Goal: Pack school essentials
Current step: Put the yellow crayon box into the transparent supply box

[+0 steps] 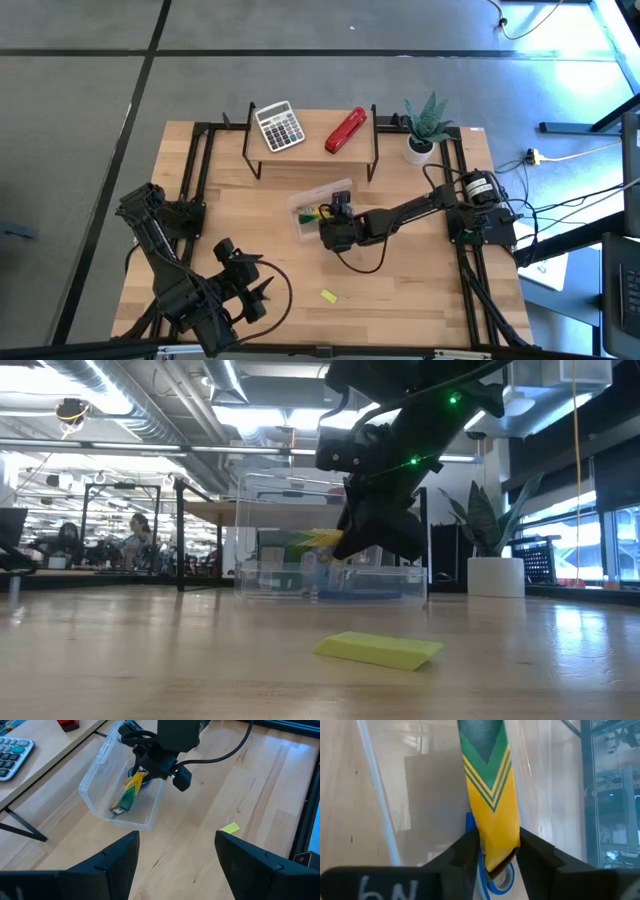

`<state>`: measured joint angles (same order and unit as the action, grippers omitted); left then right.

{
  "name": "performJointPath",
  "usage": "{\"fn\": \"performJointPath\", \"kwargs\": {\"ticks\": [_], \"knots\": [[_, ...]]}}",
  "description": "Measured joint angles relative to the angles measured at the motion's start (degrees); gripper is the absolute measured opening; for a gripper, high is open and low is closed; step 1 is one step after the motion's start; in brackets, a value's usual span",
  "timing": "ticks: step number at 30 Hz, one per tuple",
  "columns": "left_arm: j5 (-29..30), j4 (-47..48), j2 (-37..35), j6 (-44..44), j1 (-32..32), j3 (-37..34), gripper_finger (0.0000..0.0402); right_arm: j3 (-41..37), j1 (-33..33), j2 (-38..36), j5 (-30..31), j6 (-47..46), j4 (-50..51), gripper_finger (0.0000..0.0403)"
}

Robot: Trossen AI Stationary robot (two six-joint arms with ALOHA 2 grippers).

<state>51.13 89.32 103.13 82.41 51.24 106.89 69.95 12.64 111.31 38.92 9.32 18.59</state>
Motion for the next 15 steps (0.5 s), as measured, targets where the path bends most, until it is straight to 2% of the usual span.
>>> {"fn": "performJointPath", "kwargs": {"ticks": [8,15], "knots": [[0.0,0.0,0.0,0.0,0.0,0.0,0.0253,0.0,0.34,0.0,0.02,0.11,0.49,0.0182],[0.0,0.0,0.0,0.02,0.01,0.02,0.0254,0.11,1.82,-0.58,1.38,3.25,0.61,0.0189]]}}
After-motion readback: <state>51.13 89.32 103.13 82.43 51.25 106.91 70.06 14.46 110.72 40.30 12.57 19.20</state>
